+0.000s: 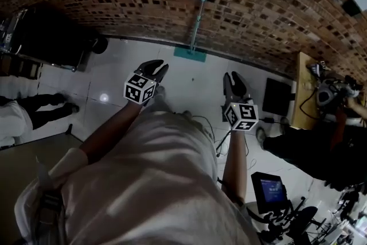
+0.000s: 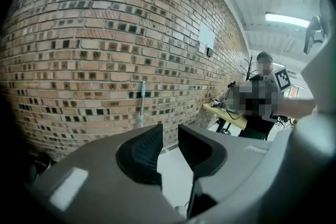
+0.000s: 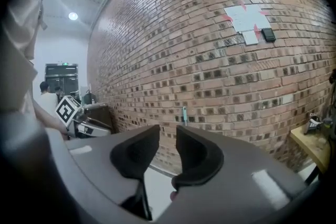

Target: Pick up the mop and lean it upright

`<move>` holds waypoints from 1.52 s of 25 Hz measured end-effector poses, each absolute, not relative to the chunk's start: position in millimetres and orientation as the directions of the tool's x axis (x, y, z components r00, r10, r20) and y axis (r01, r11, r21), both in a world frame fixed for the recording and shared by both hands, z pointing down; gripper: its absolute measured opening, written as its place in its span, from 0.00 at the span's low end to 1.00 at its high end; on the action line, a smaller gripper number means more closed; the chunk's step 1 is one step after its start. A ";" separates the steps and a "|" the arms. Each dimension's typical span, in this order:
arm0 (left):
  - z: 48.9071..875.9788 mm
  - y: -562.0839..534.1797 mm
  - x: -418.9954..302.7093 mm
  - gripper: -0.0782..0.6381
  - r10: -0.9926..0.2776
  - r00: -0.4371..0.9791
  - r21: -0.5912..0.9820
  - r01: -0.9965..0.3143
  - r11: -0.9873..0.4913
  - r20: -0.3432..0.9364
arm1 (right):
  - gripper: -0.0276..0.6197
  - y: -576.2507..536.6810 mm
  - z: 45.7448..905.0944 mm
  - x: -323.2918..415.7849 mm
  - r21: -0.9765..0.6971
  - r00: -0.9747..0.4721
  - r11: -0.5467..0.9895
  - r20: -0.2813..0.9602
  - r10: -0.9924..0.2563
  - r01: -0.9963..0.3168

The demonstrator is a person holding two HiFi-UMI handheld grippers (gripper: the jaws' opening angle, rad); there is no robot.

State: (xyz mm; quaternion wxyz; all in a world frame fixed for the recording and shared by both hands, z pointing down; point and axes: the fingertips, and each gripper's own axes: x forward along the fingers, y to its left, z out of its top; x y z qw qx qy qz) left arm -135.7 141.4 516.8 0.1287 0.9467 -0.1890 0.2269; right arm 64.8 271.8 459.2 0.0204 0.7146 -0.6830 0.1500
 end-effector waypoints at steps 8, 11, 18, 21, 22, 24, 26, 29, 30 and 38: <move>519.7 188.0 -163.2 0.25 -0.348 0.796 0.163 -0.479 -0.863 0.495 | 0.18 303.3 482.5 46.9 -0.217 -0.046 -0.011 0.254 -0.966 -0.976; 526.7 196.2 -170.3 0.25 -0.351 0.786 0.175 -0.493 -0.852 0.509 | 0.18 310.6 499.4 42.0 -0.229 -0.059 -0.010 0.293 -0.954 -0.973; 530.6 194.1 -164.8 0.25 -0.318 0.805 0.200 -0.465 -0.862 0.502 | 0.18 310.2 496.0 27.2 -0.162 -0.059 0.006 0.325 -0.944 -0.987; 526.7 185.4 -157.0 0.25 -0.289 0.823 0.199 -0.428 -0.882 0.490 | 0.18 305.4 491.2 30.1 -0.132 -0.033 -0.012 0.334 -0.942 -0.991; 524.7 181.7 -156.0 0.25 -0.281 0.827 0.197 -0.417 -0.887 0.487 | 0.18 304.2 489.5 30.0 -0.128 -0.025 -0.019 0.337 -0.941 -0.992; 521.5 172.5 -155.6 0.25 -0.268 0.835 0.194 -0.399 -0.896 0.481 | 0.18 301.8 488.5 28.7 -0.119 -0.009 -0.034 0.348 -0.937 -0.992; 517.8 160.9 -154.6 0.25 -0.259 0.842 0.194 -0.387 -0.902 0.473 | 0.18 297.3 488.9 28.4 -0.106 0.009 -0.050 0.357 -0.934 -0.993; 515.4 151.0 -157.5 0.25 -0.241 0.849 0.193 -0.366 -0.910 0.471 | 0.18 293.6 490.4 24.1 -0.095 0.039 -0.079 0.367 -0.929 -0.992; 515.7 148.1 -159.9 0.25 -0.235 0.849 0.192 -0.360 -0.913 0.474 | 0.18 292.0 490.2 21.7 -0.097 0.046 -0.087 0.367 -0.929 -0.992; 524.7 120.5 -175.3 0.25 -0.209 0.844 0.198 -0.343 -0.918 0.493 | 0.17 269.6 500.9 0.9 -0.024 0.068 -0.085 0.418 -0.906 -0.996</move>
